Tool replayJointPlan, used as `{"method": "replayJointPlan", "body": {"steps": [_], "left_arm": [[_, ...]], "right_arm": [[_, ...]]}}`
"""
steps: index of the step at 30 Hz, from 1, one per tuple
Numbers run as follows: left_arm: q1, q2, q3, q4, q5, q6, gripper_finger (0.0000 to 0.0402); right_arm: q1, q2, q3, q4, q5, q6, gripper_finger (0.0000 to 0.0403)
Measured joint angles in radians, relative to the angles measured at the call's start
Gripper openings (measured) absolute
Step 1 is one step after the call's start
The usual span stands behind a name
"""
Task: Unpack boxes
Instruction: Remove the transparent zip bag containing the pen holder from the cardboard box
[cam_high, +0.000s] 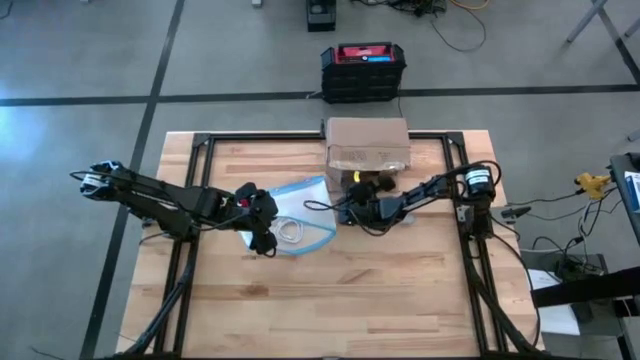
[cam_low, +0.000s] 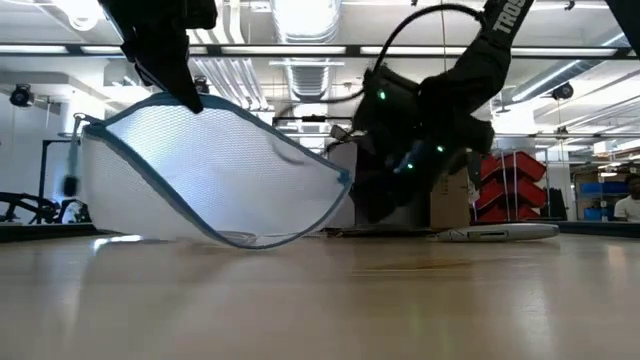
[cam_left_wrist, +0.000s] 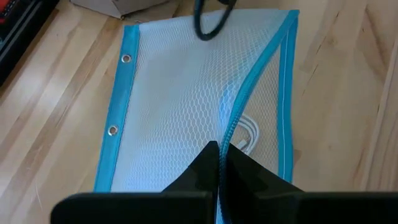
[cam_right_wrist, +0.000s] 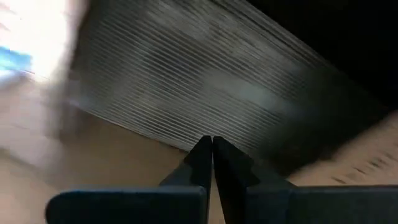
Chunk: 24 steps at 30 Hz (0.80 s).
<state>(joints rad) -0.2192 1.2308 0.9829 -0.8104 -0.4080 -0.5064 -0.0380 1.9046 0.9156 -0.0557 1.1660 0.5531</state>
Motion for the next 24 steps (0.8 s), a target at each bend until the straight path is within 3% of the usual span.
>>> {"method": "replayJointPlan", "body": {"steps": [5, 15, 19, 24], "left_arm": [[0.000, 0.000, 0.000, 0.000, 0.000, 0.000, 0.0000], [0.000, 0.000, 0.000, 0.001, 0.000, -0.009, 0.0000], [0.000, 0.000, 0.000, 0.004, 0.000, -0.009, 0.0000], [0.000, 0.000, 0.000, 0.005, -0.001, -0.009, 0.0000]], "right_arm": [[0.000, -0.010, -0.007, -0.272, 0.049, 0.236, 0.0000], [0.042, -0.010, -0.009, -0.887, 0.038, 0.838, 0.0000], [0.078, -0.010, -0.010, -0.877, 0.015, 0.947, 0.0000], [0.110, -0.010, -0.018, -0.655, 0.018, 0.880, 0.0000]]}}
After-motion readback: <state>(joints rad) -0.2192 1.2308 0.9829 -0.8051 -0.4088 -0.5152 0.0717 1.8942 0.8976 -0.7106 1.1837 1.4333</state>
